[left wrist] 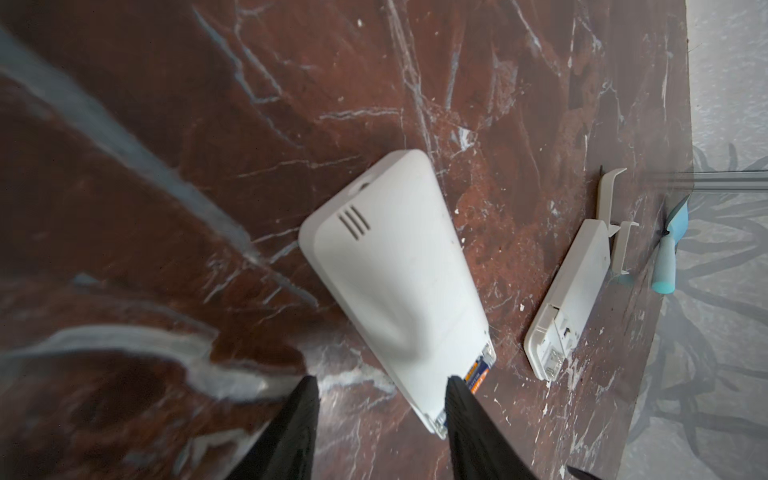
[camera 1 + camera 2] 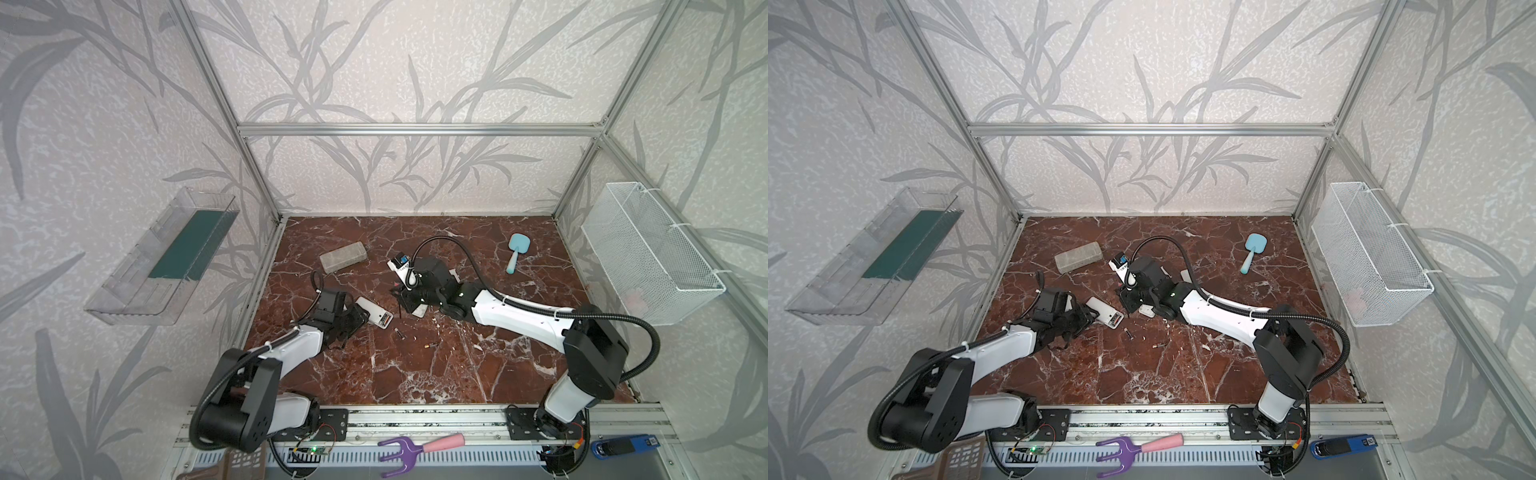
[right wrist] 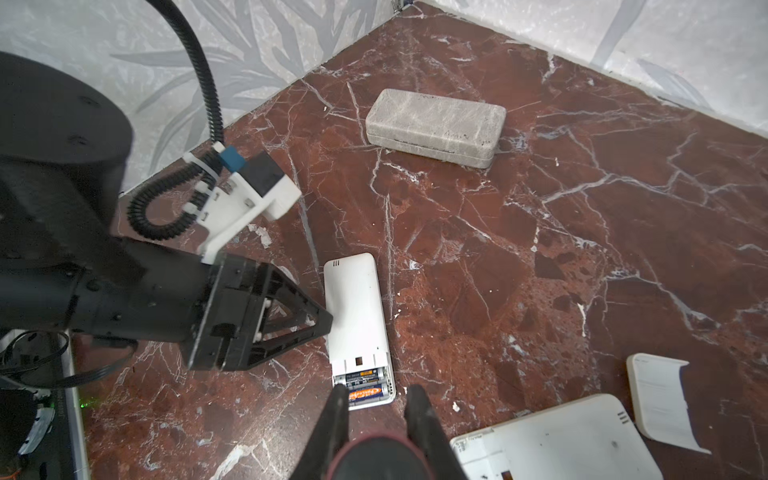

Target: Unload the batteries from the remote control

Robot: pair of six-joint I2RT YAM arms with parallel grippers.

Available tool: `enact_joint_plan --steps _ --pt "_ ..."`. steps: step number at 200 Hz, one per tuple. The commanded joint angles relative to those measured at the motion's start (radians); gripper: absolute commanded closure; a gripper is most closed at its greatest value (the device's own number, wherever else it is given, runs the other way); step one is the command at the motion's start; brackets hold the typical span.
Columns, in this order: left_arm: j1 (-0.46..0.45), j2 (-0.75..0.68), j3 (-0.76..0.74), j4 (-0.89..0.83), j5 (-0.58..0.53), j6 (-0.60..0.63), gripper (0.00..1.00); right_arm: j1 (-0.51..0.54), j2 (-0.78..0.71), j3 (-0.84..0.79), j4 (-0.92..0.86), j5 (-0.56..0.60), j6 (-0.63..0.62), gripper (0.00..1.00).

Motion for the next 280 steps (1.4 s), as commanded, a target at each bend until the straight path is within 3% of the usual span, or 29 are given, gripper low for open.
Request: enact_joint_plan --steps 1,37,68,124,178,280 --pt "0.004 0.101 -0.001 0.187 0.097 -0.057 0.52 0.001 -0.003 -0.011 0.062 0.022 0.006 1.00" --pt "0.004 0.273 0.003 0.422 0.170 -0.125 0.60 0.000 -0.010 -0.040 0.089 0.043 0.032 1.00" --pt "0.004 0.323 0.010 0.475 0.191 -0.147 0.62 0.000 -0.001 -0.042 0.082 0.070 0.067 1.00" --pt "0.002 0.240 0.016 0.321 0.184 -0.083 0.62 0.000 0.021 -0.032 0.079 0.150 0.159 1.00" --pt "-0.018 0.149 0.003 0.205 0.161 -0.055 0.62 0.012 0.076 -0.050 0.161 0.214 0.155 1.00" --pt "-0.103 0.134 0.002 0.206 0.109 -0.108 0.65 0.055 0.120 -0.011 0.148 0.325 0.154 1.00"
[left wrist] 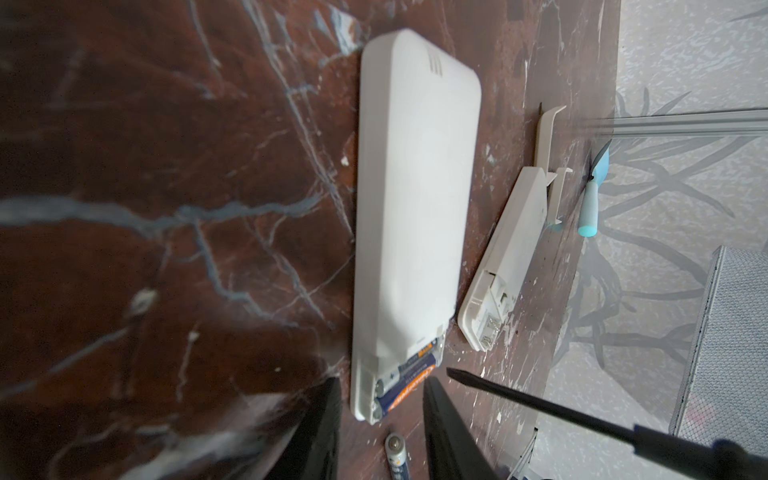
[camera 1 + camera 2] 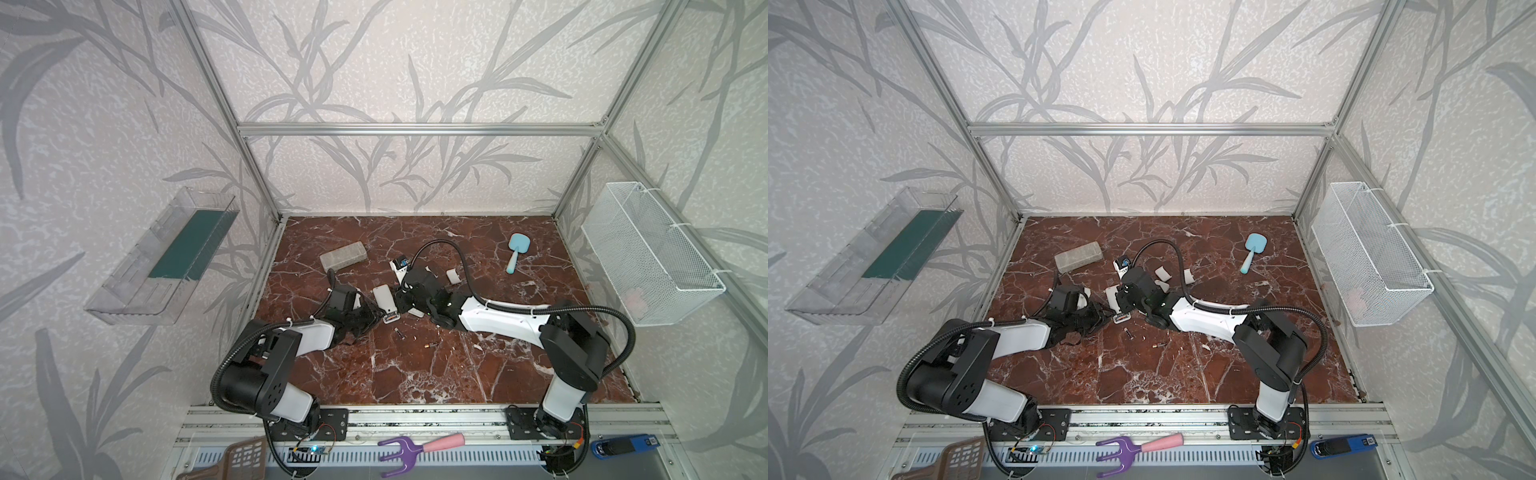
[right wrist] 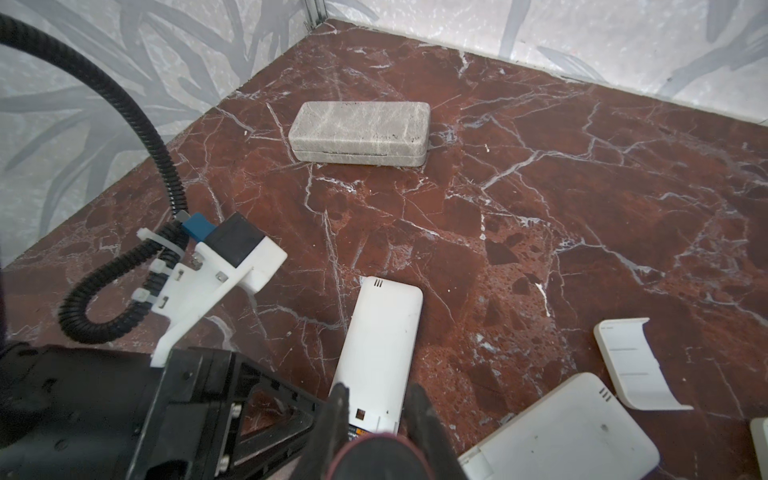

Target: Unload the batteries from the remote control

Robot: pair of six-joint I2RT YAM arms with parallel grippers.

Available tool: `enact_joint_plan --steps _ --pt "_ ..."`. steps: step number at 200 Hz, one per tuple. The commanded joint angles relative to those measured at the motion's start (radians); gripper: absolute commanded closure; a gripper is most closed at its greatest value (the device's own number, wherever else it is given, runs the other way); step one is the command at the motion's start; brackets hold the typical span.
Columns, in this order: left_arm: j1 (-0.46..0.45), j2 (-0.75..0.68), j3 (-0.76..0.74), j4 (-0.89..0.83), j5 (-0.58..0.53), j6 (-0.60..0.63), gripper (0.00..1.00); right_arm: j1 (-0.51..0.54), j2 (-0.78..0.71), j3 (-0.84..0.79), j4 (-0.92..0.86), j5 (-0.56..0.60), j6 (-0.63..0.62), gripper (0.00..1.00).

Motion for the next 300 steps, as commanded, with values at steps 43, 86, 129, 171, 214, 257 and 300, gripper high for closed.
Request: enact_joint_plan --steps 43,86,129,171,214,257,300 --pt "-0.020 0.008 -0.007 0.008 -0.044 -0.032 0.67 0.008 0.019 0.026 -0.008 0.053 0.020 1.00" --pt "-0.037 0.031 -0.008 0.025 -0.052 -0.046 0.69 0.007 0.021 0.016 0.002 0.061 0.019 1.00" --pt "-0.042 0.044 -0.009 0.034 -0.065 -0.058 0.71 0.017 0.010 0.016 0.003 0.090 -0.010 1.00" --pt "-0.042 0.049 -0.008 0.041 -0.068 -0.061 0.73 0.022 -0.002 0.017 0.000 0.098 -0.018 1.00" --pt "-0.043 0.047 -0.011 0.040 -0.069 -0.062 0.73 0.025 -0.011 0.023 0.000 0.102 -0.027 1.00" --pt "-0.042 0.050 -0.011 0.043 -0.068 -0.061 0.74 0.026 -0.010 0.028 -0.001 0.100 -0.026 1.00" --pt "-0.042 0.056 -0.007 0.043 -0.067 -0.059 0.74 0.028 -0.025 0.037 -0.004 0.095 -0.033 1.00"
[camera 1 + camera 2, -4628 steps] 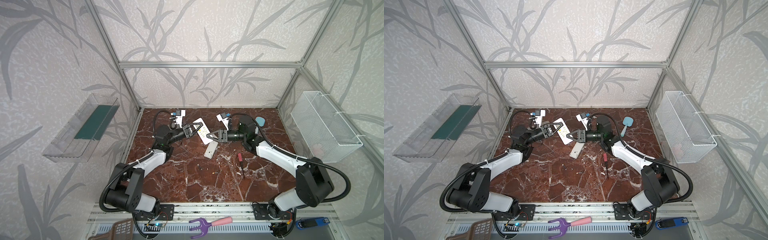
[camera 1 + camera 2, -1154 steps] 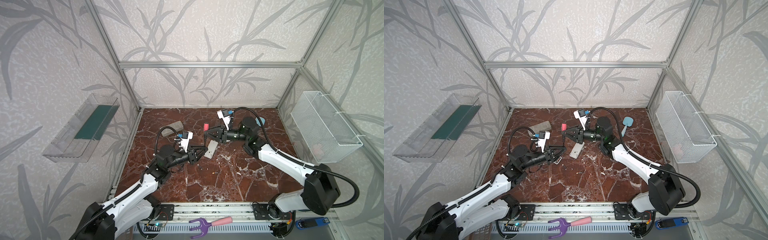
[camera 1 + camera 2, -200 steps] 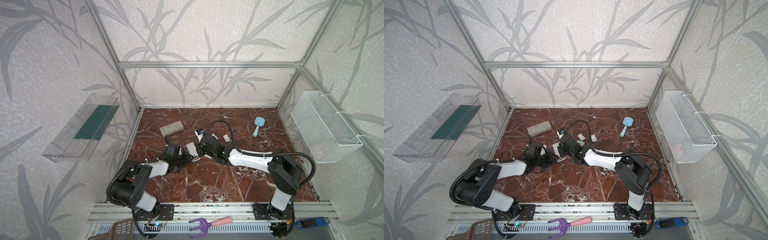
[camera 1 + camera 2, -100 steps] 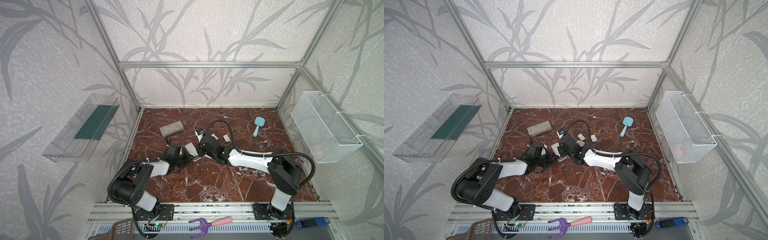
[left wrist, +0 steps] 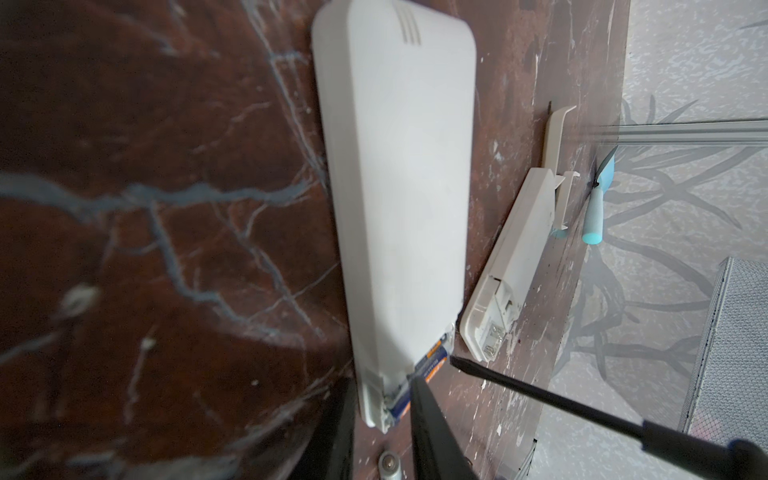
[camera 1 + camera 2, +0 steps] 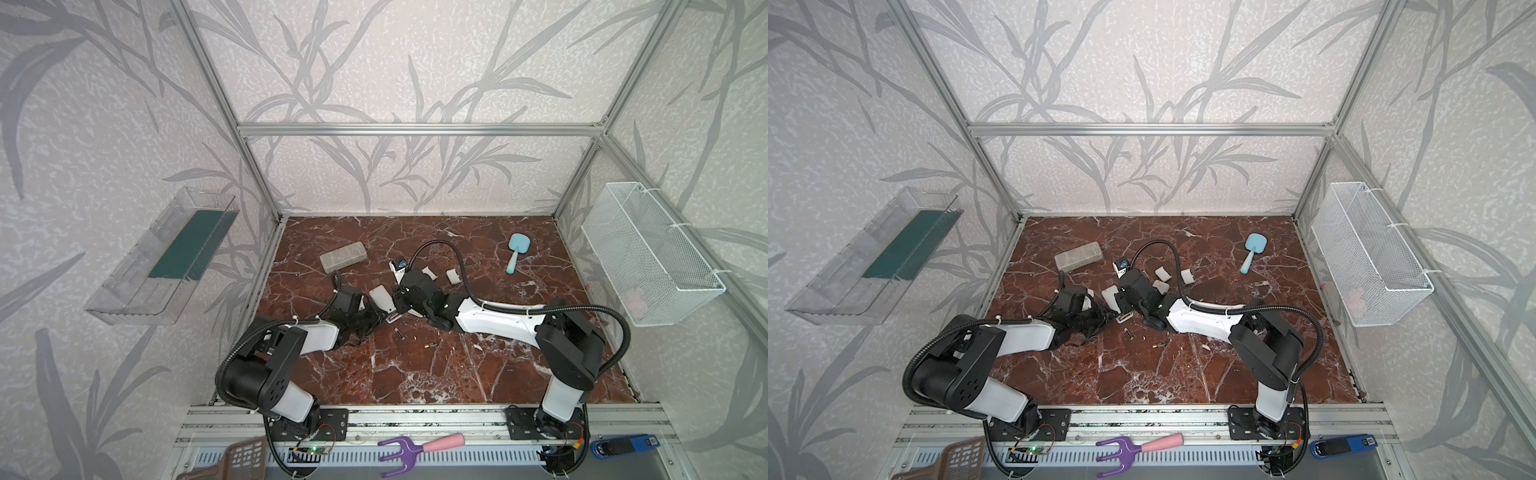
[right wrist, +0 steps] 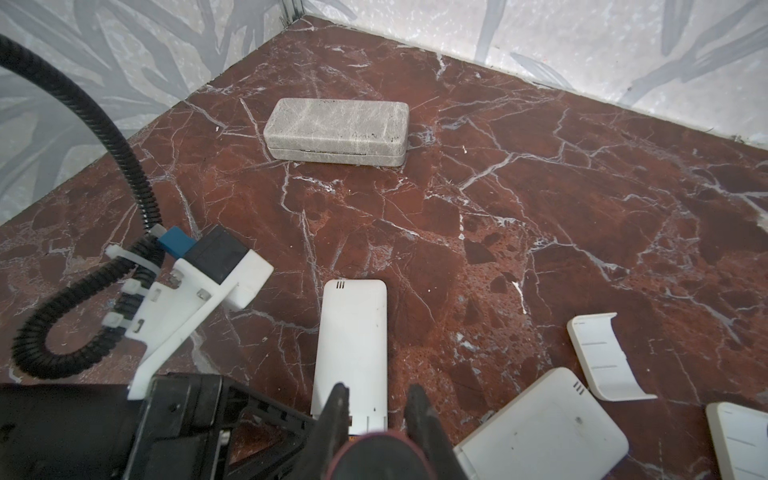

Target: Unload the batteries from the remote control

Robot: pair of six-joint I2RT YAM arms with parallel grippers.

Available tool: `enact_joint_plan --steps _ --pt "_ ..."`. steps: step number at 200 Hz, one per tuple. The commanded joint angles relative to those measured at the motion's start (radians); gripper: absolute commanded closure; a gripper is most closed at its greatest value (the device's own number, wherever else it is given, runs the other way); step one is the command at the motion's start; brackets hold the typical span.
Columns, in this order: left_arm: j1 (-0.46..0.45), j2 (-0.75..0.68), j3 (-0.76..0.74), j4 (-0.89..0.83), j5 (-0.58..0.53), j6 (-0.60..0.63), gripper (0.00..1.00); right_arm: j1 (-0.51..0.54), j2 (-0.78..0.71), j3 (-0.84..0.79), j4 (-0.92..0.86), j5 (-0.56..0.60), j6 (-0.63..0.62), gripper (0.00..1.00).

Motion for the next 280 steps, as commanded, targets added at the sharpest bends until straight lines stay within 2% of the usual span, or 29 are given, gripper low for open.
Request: enact_joint_plan --steps 1,280 --pt "-0.003 0.019 -0.008 -0.003 -0.021 -0.004 0.74 0.008 -0.034 0.028 0.002 0.018 -0.014 1.00" --pt "-0.003 0.029 -0.003 -0.002 -0.015 -0.003 0.75 0.009 -0.005 0.002 0.041 0.013 -0.043 1.00"
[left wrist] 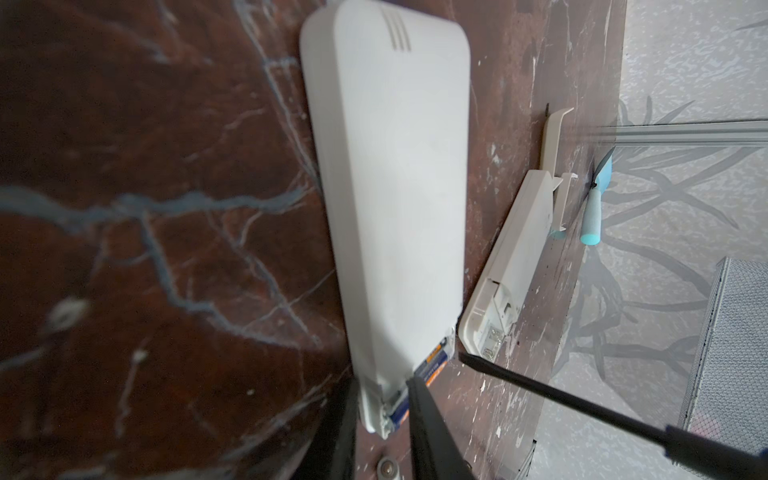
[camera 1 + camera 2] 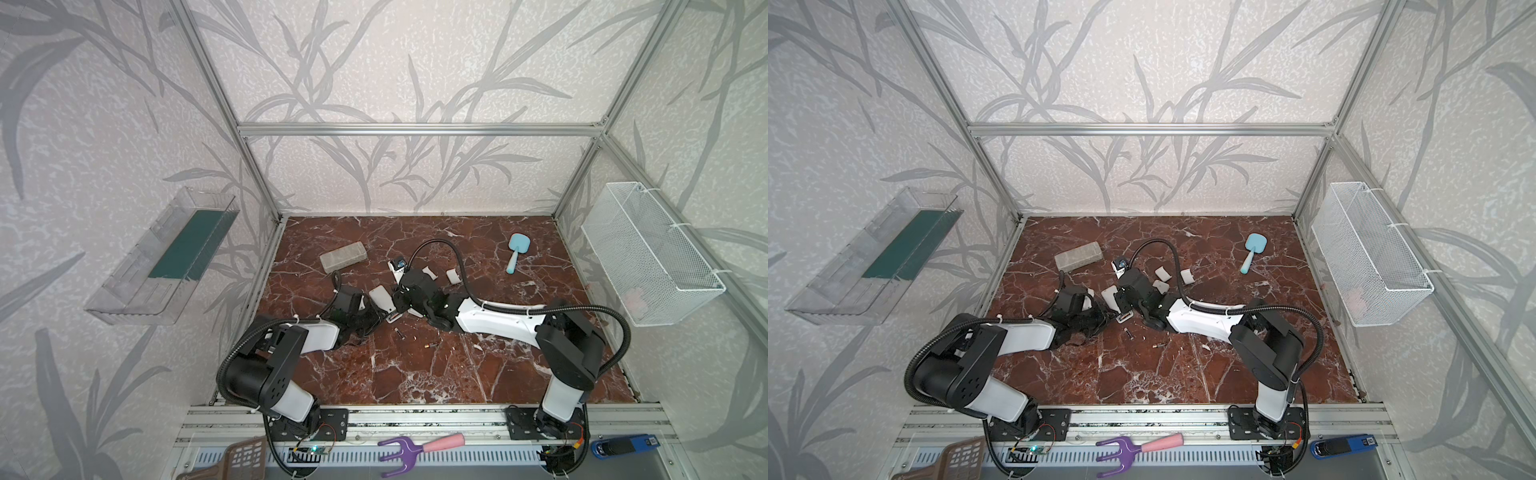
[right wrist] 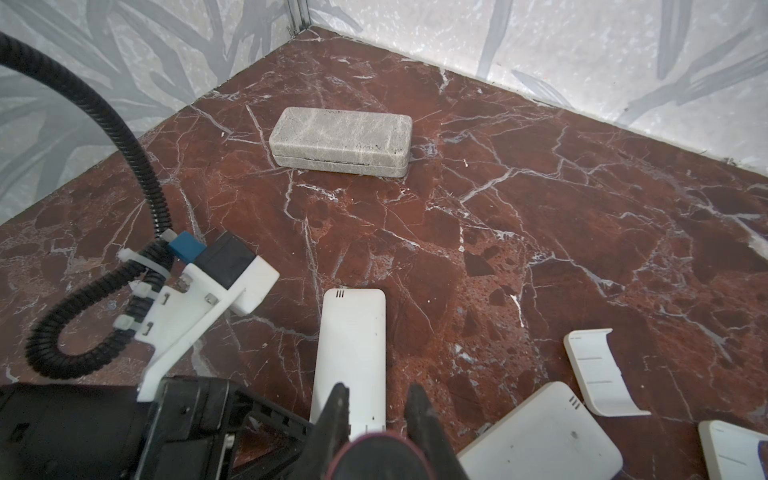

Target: Unload the batteries from the remote control

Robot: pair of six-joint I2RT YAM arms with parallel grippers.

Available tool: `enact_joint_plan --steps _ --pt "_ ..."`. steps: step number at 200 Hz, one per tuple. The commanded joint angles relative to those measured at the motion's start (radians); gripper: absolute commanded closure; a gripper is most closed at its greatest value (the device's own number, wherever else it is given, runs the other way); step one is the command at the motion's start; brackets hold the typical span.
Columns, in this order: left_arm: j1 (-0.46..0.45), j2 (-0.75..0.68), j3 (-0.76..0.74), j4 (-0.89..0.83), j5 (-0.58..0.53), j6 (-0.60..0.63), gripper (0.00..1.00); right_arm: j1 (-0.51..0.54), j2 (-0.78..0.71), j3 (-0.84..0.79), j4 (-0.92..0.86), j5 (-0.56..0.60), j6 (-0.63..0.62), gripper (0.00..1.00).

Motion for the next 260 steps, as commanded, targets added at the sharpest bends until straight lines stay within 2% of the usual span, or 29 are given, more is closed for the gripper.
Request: enact_joint_plan --steps 1,130,153,197,260 --pt "-0.003 0.020 -0.003 -0.018 -0.016 -0.003 0.75 0.009 -0.004 0.002 0.018 0.013 -0.012 1.00" --pt "-0.004 0.032 -0.002 -0.013 -0.019 -0.006 0.75 0.007 0.019 -0.017 0.025 -0.006 0.024 1.00" --pt "-0.006 0.037 -0.015 0.005 -0.021 -0.018 0.76 0.003 0.012 -0.028 0.030 -0.009 0.071 1.00" --pt "-0.020 0.052 -0.044 0.052 -0.033 -0.045 0.78 -0.042 0.000 -0.064 0.056 -0.081 0.243 1.00" --pt "-0.021 0.086 -0.055 0.090 -0.037 -0.052 0.79 -0.079 -0.026 -0.078 0.082 -0.142 0.350 1.00"
